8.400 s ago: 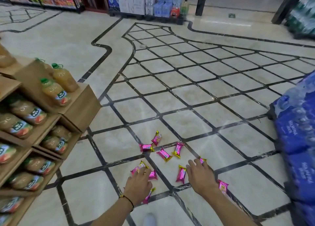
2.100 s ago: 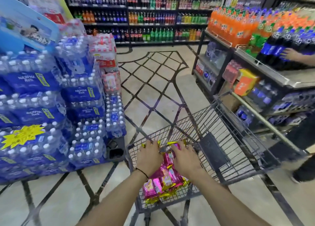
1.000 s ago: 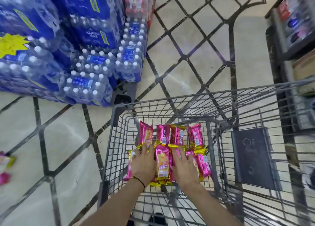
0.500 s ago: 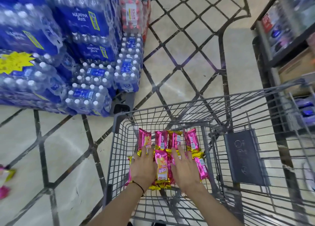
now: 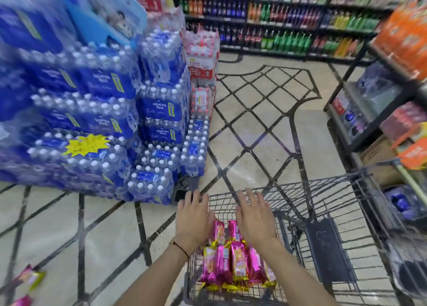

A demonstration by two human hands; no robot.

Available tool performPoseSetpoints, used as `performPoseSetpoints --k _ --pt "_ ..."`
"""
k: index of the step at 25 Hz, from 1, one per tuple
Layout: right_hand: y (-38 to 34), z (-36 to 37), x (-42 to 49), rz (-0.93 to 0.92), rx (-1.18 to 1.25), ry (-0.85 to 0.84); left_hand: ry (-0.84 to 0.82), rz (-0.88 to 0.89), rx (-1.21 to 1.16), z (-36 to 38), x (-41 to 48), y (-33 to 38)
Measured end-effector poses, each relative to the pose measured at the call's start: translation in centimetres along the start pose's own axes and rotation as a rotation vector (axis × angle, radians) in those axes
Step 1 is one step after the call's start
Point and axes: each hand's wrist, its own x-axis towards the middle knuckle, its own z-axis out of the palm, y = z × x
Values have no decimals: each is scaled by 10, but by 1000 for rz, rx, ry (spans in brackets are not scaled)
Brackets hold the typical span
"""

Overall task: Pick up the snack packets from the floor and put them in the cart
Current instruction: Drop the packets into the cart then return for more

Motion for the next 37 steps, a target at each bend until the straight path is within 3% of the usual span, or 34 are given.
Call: performPoseSetpoints --k 7,15,24,29,37 --pt "-119 -87 42 -240 31 134 211 -142 -19 -105 -37 -91" --pt "-292 -91 43 -661 26 110 364 -519 43 -165 -147 -214" --pt "-471 -112 -75 -1157 202 44 379 -1024 201 -193 -353 -286" --pt "-546 -105 -150 -1364 156 -3 380 -1271 236 -197 -476 -313" --pt "-668 -79 -288 -1553 118 -67 289 -1483 198 -179 -649 -366"
